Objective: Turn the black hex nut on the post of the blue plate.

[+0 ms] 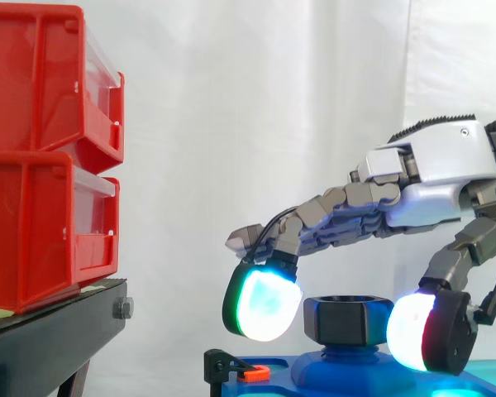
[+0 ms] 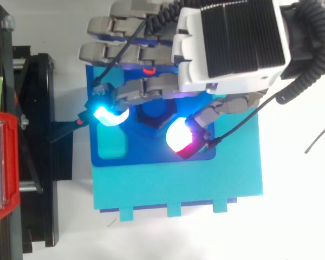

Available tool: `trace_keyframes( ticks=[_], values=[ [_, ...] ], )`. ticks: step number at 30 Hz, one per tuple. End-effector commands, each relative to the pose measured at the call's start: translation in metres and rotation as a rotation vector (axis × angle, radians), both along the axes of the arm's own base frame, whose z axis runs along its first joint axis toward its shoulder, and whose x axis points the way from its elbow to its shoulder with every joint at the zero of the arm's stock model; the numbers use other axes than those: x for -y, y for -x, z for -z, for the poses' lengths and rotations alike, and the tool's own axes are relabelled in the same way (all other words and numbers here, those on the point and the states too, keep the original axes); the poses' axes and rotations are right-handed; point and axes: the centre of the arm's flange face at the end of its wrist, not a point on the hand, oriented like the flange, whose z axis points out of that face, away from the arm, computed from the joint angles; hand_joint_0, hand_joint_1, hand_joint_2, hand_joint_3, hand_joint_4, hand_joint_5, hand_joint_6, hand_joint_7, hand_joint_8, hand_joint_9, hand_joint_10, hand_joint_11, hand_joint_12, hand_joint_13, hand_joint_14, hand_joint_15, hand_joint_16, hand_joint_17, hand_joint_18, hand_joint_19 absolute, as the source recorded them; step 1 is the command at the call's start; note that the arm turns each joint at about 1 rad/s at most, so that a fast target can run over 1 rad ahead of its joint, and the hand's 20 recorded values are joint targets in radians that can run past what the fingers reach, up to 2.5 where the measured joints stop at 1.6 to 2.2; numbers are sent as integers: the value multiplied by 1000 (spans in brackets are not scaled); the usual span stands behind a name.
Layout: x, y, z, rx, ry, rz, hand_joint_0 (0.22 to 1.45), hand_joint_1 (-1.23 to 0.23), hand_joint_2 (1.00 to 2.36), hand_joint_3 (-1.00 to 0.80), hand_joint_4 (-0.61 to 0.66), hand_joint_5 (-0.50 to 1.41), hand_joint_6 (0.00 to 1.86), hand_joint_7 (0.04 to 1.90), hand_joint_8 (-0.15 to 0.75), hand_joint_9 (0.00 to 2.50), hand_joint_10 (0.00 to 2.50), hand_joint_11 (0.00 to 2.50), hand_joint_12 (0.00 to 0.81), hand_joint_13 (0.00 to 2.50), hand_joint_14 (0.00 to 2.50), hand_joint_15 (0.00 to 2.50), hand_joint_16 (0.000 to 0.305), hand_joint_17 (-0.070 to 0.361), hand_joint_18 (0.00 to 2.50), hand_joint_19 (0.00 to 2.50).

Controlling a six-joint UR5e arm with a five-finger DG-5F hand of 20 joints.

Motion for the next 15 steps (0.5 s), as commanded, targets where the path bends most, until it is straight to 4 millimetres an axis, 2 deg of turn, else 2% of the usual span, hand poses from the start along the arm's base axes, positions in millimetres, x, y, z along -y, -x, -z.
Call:
trace_keyframes(
  ticks=[1,15],
  values=[
    [1,-3,2,15,-3,-8,498,-745,1000,-500,23,-300,502,652,141,0,0,0,317,0,0,0,46,105,0,66],
    [2,-2,1,19,-3,-8,495,-724,1000,-500,55,-300,502,676,143,0,0,0,317,0,0,0,46,105,0,71]
  ],
)
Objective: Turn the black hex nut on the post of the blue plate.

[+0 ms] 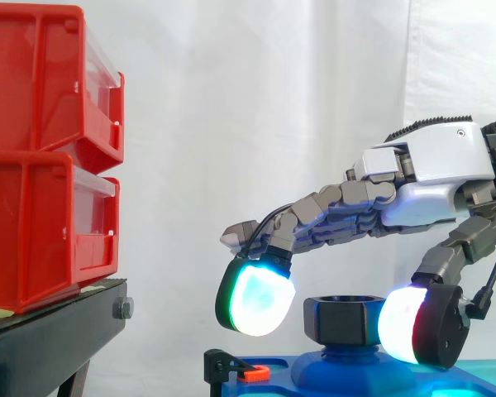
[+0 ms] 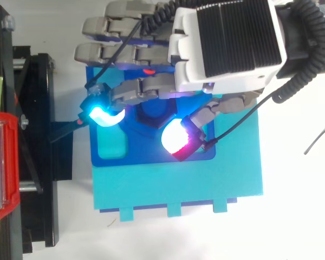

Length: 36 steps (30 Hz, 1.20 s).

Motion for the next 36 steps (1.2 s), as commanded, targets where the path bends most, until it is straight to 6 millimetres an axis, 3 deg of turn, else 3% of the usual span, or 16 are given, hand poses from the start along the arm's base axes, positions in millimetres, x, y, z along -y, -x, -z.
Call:
trace_keyframes(
  ticks=[1,36],
  values=[
    [1,0,-1,1,0,1,495,-724,1000,-500,55,-300,502,676,145,0,0,0,317,0,0,0,46,105,0,65],
    [16,6,-1,1,11,-27,475,-663,1000,-500,132,-279,502,754,167,0,0,0,326,0,0,0,48,108,0,43]
  ],
)
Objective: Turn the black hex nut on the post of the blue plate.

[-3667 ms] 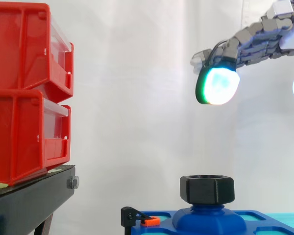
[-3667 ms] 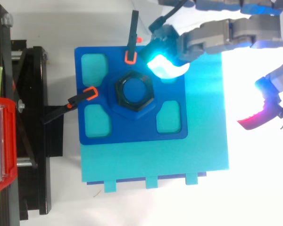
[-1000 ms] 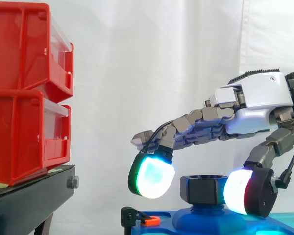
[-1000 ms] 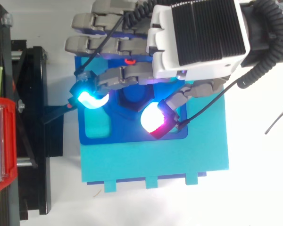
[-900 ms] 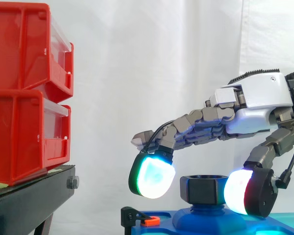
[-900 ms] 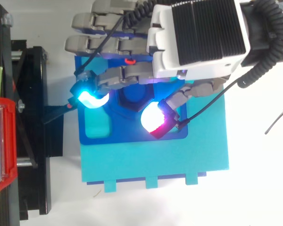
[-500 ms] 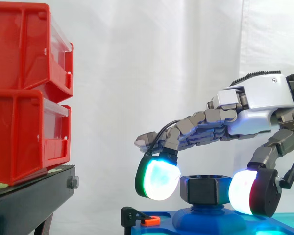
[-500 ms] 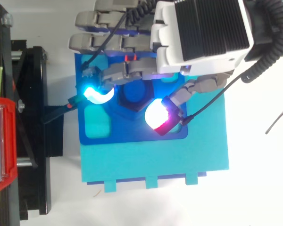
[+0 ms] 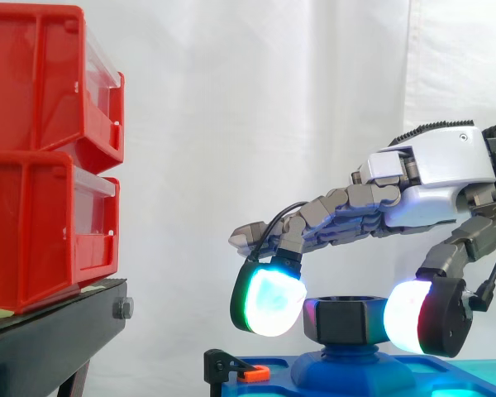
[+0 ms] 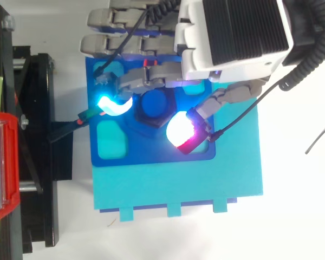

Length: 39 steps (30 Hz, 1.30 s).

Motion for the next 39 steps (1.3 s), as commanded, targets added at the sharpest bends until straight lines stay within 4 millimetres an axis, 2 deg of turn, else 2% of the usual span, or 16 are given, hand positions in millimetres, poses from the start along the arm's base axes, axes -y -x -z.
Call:
trace_keyframes(
  ticks=[1,18,34,39],
  values=[
    [2,0,0,2,3,-2,463,-647,1000,-500,136,-279,502,755,171,0,0,0,331,0,0,0,49,110,0,47],
    [10,5,0,-11,1,-16,333,-583,1000,-500,186,-280,502,765,221,0,0,0,391,0,0,0,61,137,0,31],
    [15,6,-22,-45,46,-27,340,-507,1000,-500,184,-281,502,761,222,0,0,0,392,0,0,0,60,136,0,39],
    [15,8,-20,-65,60,-29,342,-498,1000,-500,183,-281,502,759,221,0,0,0,392,0,0,0,60,136,0,40]
  ],
)
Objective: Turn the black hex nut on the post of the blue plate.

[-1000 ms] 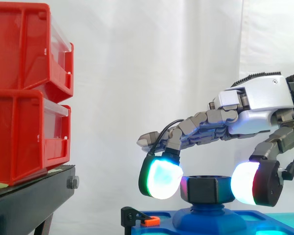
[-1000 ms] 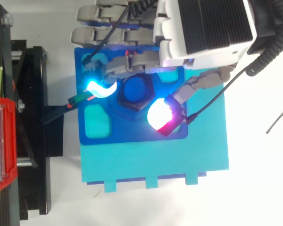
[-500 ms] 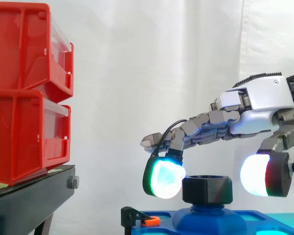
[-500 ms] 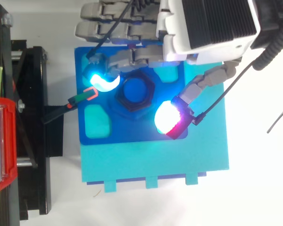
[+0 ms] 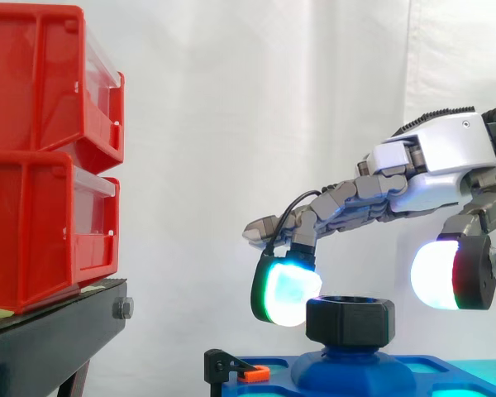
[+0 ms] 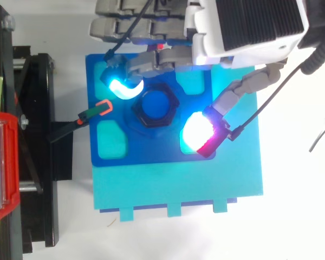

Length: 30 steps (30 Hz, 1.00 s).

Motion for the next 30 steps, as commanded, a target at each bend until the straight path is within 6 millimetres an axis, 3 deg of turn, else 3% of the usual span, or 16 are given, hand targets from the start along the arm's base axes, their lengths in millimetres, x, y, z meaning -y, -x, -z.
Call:
trace_keyframes(
  ticks=[1,11,19,30],
  values=[
    [0,3,1,-21,16,-3,342,-497,1000,-500,183,-281,502,761,222,0,0,0,392,0,0,0,61,136,0,40],
    [1,7,3,-48,49,-9,347,-484,1000,-500,181,-281,502,758,220,0,0,0,390,0,0,0,60,136,0,35],
    [2,18,-17,-59,73,-8,349,-477,1000,-500,181,-281,502,759,220,0,0,0,387,0,0,0,60,135,0,36],
    [2,20,-17,-67,88,-13,350,-470,1000,-500,181,-281,502,759,218,0,0,0,388,0,0,0,60,135,0,36]
  ],
)
